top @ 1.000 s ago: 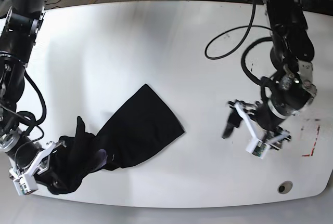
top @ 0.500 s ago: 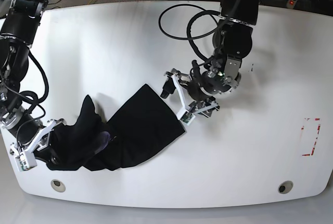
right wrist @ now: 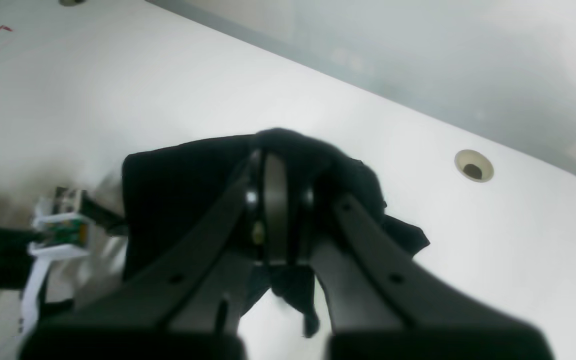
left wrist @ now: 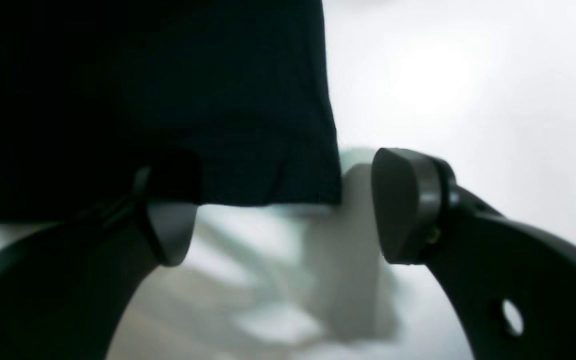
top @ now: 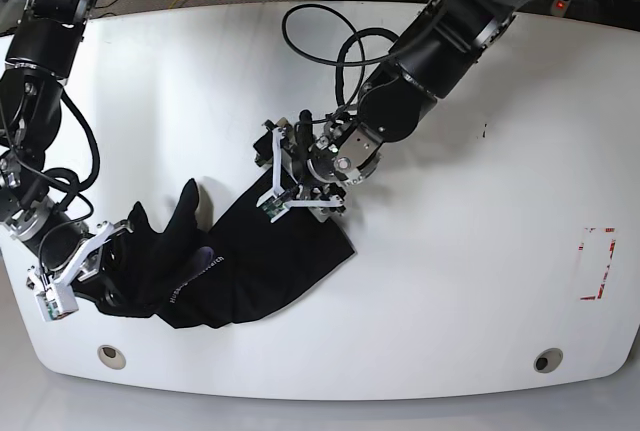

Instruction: Fold the T-shirt properly

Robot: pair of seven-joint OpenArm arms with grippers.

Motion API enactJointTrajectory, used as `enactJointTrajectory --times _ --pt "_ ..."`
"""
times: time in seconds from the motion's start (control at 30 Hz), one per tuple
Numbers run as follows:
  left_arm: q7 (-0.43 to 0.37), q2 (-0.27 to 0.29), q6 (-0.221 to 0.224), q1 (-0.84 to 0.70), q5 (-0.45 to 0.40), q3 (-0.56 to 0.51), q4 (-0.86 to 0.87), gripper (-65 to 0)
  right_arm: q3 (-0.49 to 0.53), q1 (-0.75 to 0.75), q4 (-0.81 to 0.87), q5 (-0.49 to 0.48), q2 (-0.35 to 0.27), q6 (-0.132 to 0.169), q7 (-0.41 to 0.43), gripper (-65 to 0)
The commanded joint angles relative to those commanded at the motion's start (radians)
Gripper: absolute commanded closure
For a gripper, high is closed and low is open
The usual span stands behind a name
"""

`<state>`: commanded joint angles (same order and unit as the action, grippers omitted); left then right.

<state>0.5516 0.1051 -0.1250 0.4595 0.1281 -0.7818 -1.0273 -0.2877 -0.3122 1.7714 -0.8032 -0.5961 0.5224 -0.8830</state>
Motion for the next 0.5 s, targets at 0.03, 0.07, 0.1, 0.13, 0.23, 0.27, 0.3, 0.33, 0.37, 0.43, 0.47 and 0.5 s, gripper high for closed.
enactJointTrajectory --times 0.03,0.07,0.1,0.13,0.23,0.27,0.3,0.33,0.37,0.43,0.47,0.5 --pt "-0.009 0.005 0.012 0.012 0.000 -0.018 0.020 -50.0 0.000 0.002 0.002 0.005 0.008 0.000 0.000 0.0" --pt "-0.011 0.008 0.020 0.021 0.000 -0.037 0.051 -50.0 0.000 0.003 0.002 0.006 0.012 0.000 0.000 0.0" --pt "-0.011 0.012 0.025 0.031 0.000 -0.046 0.074 -49.9 0.000 0.005 0.002 0.006 0.014 0.000 0.000 0.0" --pt "-0.011 0.012 0.026 0.038 0.000 -0.051 0.092 -49.9 0.000 0.005 0.003 0.006 0.015 0.000 0.000 0.0" --pt "-0.011 0.009 0.029 0.046 0.000 -0.049 0.140 -43.2 0.000 0.008 0.003 0.006 0.017 0.000 0.000 0.0" --pt "-0.011 0.006 0.029 0.046 0.002 -0.049 0.143 -38.9 0.000 0.008 0.003 0.006 0.017 0.000 0.000 0.0" --pt "-0.011 0.005 0.029 0.046 0.002 -0.048 0.144 -34.9 0.000 0.008 0.002 0.006 0.017 0.000 0.000 0.0" --pt "-0.011 0.002 0.029 0.044 0.002 -0.048 0.149 -26.5 0.000 0.008 0.002 0.006 0.017 0.000 0.000 0.0" --pt "-0.009 -0.011 0.029 0.044 0.002 -0.048 0.149 -21.4 0.000 0.008 0.000 0.006 0.017 0.000 0.000 0.0" --pt "-0.008 -0.043 0.029 0.043 0.006 -0.048 0.143 -14.7 0.000 0.008 0.000 0.006 0.017 0.000 0.000 0.0" --pt "-0.008 -0.055 0.028 0.041 0.006 -0.048 0.143 -12.9 0.000 0.008 0.000 0.006 0.017 0.000 0.000 0.0" --pt "-0.008 -0.068 0.028 0.038 0.008 -0.048 0.143 -12.1 0.000 0.008 0.000 0.006 0.017 0.000 0.000 0.0"
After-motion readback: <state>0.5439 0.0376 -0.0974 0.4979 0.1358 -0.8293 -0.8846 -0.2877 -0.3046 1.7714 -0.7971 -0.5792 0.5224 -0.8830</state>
